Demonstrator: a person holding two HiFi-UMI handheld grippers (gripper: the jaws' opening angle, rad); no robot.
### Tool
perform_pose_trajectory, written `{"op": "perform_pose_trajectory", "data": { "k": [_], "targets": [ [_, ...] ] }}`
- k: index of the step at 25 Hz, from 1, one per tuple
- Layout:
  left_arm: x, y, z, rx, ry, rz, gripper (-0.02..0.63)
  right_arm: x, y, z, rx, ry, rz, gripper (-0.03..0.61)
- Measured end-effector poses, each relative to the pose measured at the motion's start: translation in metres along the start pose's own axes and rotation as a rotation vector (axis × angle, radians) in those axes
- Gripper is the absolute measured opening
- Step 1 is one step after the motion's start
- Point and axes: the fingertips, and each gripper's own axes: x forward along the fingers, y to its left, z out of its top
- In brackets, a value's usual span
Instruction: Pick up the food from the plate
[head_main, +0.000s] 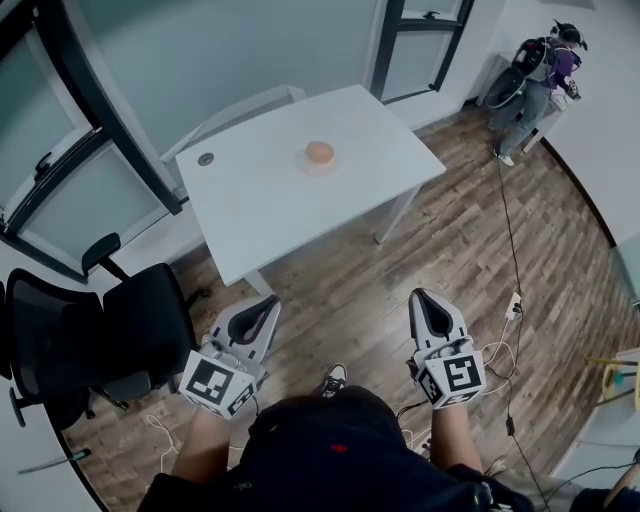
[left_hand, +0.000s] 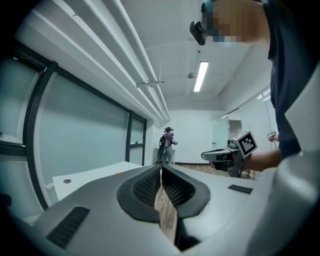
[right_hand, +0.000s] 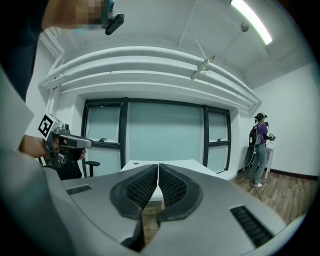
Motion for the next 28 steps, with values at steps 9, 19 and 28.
{"op": "perform_pose_trajectory", "data": {
  "k": [9, 19, 28],
  "targets": [
    [0.071, -0.005, -0.002, -0.027, 0.021, 0.064, 0.031, 0.033, -0.072, -0.006, -0.01, -0.003, 0.04, 0.026],
    [0.119, -0.001, 0.004, -0.013, 0.026, 0.053, 0.031, 0.057, -0.106, -0.023, 0.017, 0.02, 0.047, 0.026],
    [0.169, 0.039, 0.016, -0.01, 0.005, 0.008, 0.031, 0.106, -0.134, -0.014, 0.007, 0.017, 0.011, 0.026]
  ]
}}
